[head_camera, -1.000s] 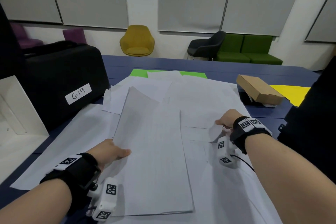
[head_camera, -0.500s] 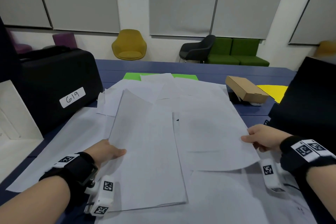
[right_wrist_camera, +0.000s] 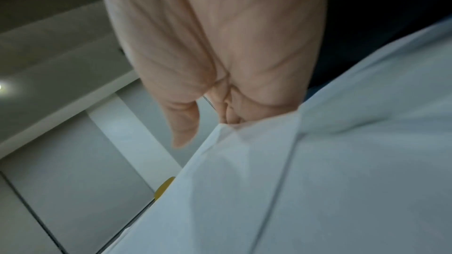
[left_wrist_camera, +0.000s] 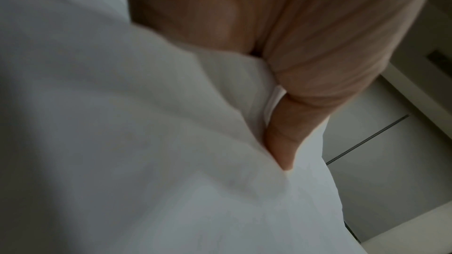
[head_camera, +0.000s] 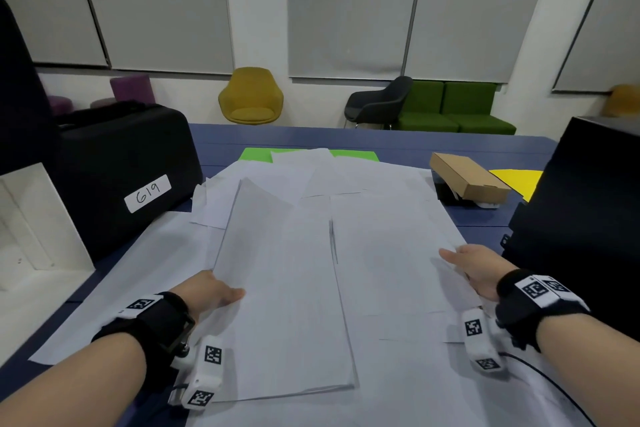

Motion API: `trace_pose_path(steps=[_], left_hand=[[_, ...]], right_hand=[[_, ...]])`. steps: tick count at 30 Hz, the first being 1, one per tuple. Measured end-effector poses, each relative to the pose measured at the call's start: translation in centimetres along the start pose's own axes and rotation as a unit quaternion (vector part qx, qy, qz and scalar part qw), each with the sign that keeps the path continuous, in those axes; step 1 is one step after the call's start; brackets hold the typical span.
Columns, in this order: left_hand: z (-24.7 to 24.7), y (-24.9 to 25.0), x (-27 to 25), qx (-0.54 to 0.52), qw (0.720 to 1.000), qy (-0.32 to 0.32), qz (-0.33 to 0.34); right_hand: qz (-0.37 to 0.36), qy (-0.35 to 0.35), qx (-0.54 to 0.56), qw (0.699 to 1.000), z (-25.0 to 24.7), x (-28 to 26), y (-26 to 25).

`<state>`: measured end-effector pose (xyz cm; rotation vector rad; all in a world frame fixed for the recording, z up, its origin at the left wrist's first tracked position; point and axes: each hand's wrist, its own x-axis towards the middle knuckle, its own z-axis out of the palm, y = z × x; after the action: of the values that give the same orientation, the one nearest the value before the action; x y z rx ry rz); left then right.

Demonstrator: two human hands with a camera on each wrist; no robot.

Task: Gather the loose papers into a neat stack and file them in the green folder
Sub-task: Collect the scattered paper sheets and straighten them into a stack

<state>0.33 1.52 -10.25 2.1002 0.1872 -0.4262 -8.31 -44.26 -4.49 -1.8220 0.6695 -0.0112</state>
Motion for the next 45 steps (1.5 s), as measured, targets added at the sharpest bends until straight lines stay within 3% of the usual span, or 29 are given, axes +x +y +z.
trace_pose_path(steps=[4, 8, 10, 14, 18, 20, 27, 29, 33, 37, 42, 45], left_hand=[[0.4, 1.6, -1.7, 0.002, 1.000, 0.006, -0.004], [0.8, 1.8, -1.4, 0.006, 1.000, 0.018, -0.019], [0.9, 1.7, -1.5, -0.005, 1.000, 0.017, -0.017], [0.7, 0.8, -0.9, -0.014, 1.000, -0.004, -0.006], [0.1, -1.2, 1.3, -0.012, 1.000, -0.016, 0.004], [0.0, -1.9, 2.2, -0.013, 1.000, -0.016, 0.007], [0.5, 1.0, -1.9, -0.014, 1.000, -0.004, 0.015], [0.5, 0.8, -1.4, -0.009, 1.000, -0.007, 0.016], [0.6, 0.6, -1.3, -0.032, 0.999, 0.000, 0.005], [1.0, 1.6, -2.8, -0.046, 0.999, -0.006, 0.002], [0.6, 1.8, -3.2, -0.112, 0.993, -0.010, 0.020], [0.3, 3.9, -5.9, -0.182, 0.981, -0.042, 0.059]], right_hand=[[-0.020, 0.081, -0.226, 0.971, 0.6, 1.1, -1.4], [-0.022, 0.062, -0.398, 0.915, 0.9, 1.1, -2.9], [-0.018, 0.051, -0.418, 0.907, 0.6, 1.3, -3.1], [0.004, 0.025, -0.340, 0.940, -0.9, 2.4, -2.1], [0.016, -0.022, -0.157, 0.987, -1.3, 0.6, -2.0], [-0.001, -0.001, -0.160, 0.987, -1.3, 0.3, -1.7], [-0.046, 0.014, -0.196, 0.979, -2.2, 3.0, 0.9], [-0.047, 0.015, -0.175, 0.983, -1.7, 1.1, -0.2], [-0.118, 0.033, -0.050, 0.991, -1.7, -1.7, -1.6], [-0.228, 0.086, 0.056, 0.968, -2.7, -3.6, -2.7], [-0.220, 0.050, 0.268, 0.937, -2.9, -5.3, -3.6], [-0.210, -0.001, 0.294, 0.932, -2.2, -6.2, -3.4]])
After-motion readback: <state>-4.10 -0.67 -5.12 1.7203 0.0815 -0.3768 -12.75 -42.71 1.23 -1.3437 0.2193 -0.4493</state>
